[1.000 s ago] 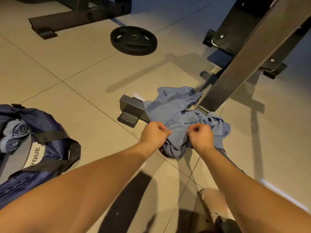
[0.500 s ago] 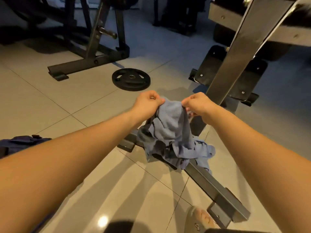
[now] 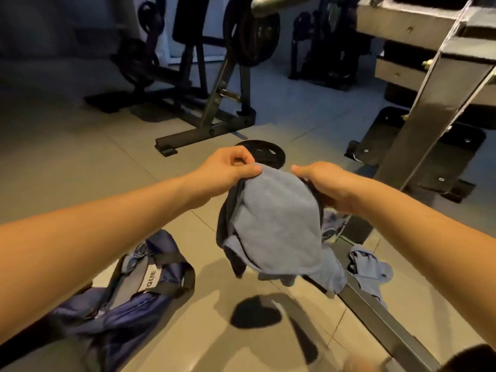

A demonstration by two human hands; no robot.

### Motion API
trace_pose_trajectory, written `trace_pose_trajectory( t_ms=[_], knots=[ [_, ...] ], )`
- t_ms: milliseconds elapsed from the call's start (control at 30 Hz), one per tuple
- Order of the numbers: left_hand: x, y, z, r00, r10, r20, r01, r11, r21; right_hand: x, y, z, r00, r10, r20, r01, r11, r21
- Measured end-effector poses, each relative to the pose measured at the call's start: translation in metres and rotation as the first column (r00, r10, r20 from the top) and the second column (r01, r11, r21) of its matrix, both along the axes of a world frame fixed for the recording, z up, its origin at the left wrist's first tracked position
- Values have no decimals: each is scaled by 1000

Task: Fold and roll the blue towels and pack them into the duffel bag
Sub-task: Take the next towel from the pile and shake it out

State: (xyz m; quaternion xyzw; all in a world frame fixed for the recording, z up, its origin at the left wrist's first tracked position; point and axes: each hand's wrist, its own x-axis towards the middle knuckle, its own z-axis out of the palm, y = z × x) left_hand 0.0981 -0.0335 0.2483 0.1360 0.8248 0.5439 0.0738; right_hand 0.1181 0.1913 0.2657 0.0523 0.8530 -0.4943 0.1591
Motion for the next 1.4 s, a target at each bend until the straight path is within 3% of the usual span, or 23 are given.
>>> trace_pose_trajectory(
  t_ms=[133, 233, 433, 633, 900, 1033, 1133, 1333, 1400],
  knots=[
    [14, -32, -9, 998, -50, 29, 51, 998, -43, -2, -31, -40, 907, 245, 344, -163, 954, -250],
    [21, -53, -16, 998, -60, 28, 62, 996, -72, -4, -57, -51, 821, 369, 436, -162, 883, -441],
    [39, -70, -11, 995, -76, -69, 73, 996, -42, -2, -80, -72, 735, 460, 498, -258, 869, -423],
    [51, -83, 0, 945, -327, -17, 324, 941, -100, 10, -79, -77, 621, 519, 587, -295, 849, -439],
    [64, -93, -17, 908, -415, 54, 411, 860, -304, -1, -68, -64, 729, 417, 543, -351, 908, -227],
    [69, -90, -23, 911, -409, 48, 403, 862, -308, -4, -70, -55, 836, 355, 419, -276, 931, -238],
    [72, -87, -29, 927, -374, 28, 363, 878, -311, -7, -70, -49, 947, 200, 252, -125, 950, -287],
    [75, -84, -34, 948, -311, 71, 315, 875, -367, -8, -71, -41, 974, 188, 123, -130, 919, -373],
    [70, -83, -36, 983, -183, 15, 179, 936, -304, -5, -74, -37, 957, 264, 117, -199, 896, -397]
  ],
)
